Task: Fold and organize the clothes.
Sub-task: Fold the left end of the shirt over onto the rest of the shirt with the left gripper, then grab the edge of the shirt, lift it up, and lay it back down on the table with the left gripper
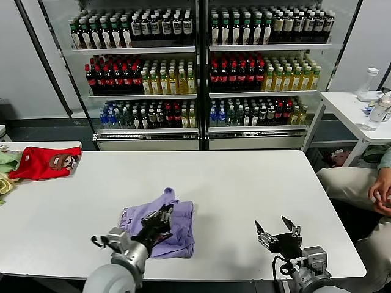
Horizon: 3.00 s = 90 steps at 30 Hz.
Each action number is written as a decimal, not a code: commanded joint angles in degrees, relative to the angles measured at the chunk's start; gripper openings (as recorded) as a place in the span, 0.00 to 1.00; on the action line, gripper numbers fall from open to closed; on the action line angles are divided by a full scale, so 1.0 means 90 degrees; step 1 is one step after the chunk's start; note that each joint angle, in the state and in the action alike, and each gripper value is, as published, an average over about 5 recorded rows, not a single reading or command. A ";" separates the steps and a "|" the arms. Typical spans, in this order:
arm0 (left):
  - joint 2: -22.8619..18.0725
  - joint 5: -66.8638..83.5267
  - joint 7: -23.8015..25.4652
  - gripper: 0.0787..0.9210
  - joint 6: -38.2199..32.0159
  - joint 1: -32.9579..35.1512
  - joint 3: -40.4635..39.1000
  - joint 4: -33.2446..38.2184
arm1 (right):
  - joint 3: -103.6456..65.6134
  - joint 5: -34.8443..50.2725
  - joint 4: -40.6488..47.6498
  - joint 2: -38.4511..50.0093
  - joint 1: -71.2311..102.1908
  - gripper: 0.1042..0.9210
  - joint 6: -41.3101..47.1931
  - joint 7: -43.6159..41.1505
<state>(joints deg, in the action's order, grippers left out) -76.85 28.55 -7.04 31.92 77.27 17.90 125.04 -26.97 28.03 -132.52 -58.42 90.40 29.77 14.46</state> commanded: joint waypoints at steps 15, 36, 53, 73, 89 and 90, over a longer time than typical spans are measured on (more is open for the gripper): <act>0.0616 -0.1058 -0.0056 0.67 -0.0849 0.1346 0.2346 -0.0982 | 0.0218 0.0002 0.0171 0.0020 -0.0181 0.88 -0.0083 -0.0071; 0.0387 0.0541 0.0478 0.84 -0.0435 0.0963 0.2059 -0.1350 | 0.0162 -0.0007 0.0130 0.0021 -0.0128 0.88 -0.0094 -0.0065; 0.0313 0.0871 0.0535 0.27 -0.0443 0.1005 0.2358 -0.0813 | 0.0160 -0.0003 0.0130 0.0012 -0.0149 0.88 -0.0096 -0.0066; 0.2329 0.1045 0.1387 0.07 0.0159 0.1639 0.6140 -0.0460 | 0.0206 0.0100 0.0182 0.0064 -0.0247 0.88 -0.0148 -0.0102; 0.1244 0.0429 0.0612 0.07 0.0172 0.1457 0.1559 0.1487 | 0.0149 0.0097 0.0106 0.0015 -0.0101 0.88 -0.0198 -0.0106; 0.0913 0.0265 0.0583 0.07 0.0171 0.1491 0.0814 0.1728 | 0.0143 0.0099 0.0096 0.0019 -0.0085 0.88 -0.0194 -0.0103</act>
<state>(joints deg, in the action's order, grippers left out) -57.11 34.67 3.01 33.10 90.32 61.55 124.63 -25.46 28.82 -131.44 -58.24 89.21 27.96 13.47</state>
